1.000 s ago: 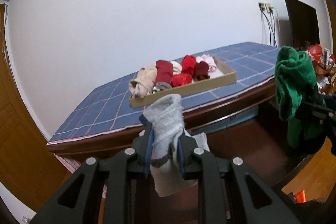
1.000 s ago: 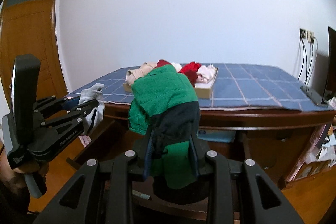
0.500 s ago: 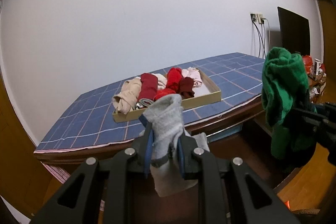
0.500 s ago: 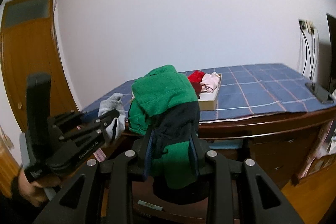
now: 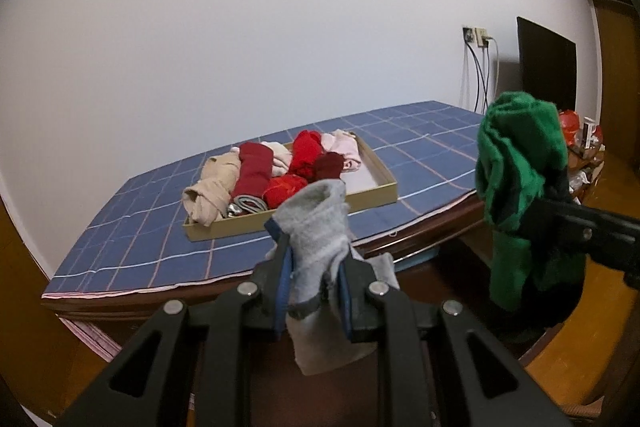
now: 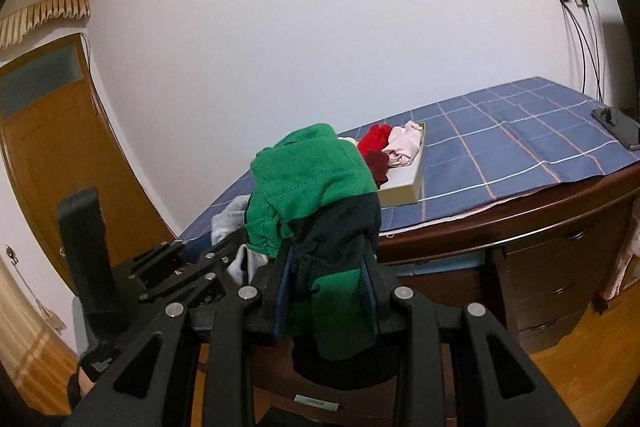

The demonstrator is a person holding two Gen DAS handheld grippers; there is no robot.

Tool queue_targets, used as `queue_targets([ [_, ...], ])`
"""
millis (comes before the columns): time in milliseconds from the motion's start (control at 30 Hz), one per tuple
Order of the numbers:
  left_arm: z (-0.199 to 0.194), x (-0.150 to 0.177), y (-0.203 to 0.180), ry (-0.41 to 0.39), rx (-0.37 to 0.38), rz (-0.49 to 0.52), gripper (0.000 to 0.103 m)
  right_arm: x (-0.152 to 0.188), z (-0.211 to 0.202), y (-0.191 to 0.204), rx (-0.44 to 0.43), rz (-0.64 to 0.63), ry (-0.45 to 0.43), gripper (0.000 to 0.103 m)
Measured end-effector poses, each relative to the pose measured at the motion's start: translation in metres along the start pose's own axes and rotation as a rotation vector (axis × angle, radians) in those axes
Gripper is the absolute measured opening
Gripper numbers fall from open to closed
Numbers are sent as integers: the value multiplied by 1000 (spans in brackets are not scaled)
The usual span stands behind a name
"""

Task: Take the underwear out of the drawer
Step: 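Carry both socks up over the tray on the dresser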

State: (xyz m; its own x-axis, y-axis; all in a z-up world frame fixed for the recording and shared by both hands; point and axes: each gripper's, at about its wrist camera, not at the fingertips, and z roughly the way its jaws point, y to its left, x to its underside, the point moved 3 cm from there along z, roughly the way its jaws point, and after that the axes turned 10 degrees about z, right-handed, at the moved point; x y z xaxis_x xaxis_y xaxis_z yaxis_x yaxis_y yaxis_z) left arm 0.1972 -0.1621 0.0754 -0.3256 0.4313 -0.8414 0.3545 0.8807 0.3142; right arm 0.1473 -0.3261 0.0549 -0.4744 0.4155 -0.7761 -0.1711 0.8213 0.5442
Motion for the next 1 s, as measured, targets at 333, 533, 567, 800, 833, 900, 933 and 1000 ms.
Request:
queue_targets([
  [333, 36, -16, -8, 29, 73, -16, 18, -12, 19, -11, 12, 59, 33, 32],
  [533, 58, -28, -8, 33, 63, 0, 19, -31, 33, -14, 34, 52, 20, 32],
  [567, 62, -30, -5, 33, 54, 0, 18, -33, 34, -14, 36, 52, 18, 32],
  [800, 87, -32, 10, 59, 43, -14, 19, -53, 59, -24, 47, 67, 21, 32],
  [833, 91, -29, 11, 68, 49, -17, 18, -54, 63, -26, 49, 73, 24, 32],
  [900, 97, -24, 12, 84, 58, -20, 18, -56, 70, -30, 54, 79, 30, 32],
  [933, 99, -22, 12, 89, 62, -23, 19, -56, 73, -32, 57, 83, 34, 32],
  [1000, 103, -18, 13, 99, 73, -30, 18, -56, 78, -36, 63, 92, 42, 32],
])
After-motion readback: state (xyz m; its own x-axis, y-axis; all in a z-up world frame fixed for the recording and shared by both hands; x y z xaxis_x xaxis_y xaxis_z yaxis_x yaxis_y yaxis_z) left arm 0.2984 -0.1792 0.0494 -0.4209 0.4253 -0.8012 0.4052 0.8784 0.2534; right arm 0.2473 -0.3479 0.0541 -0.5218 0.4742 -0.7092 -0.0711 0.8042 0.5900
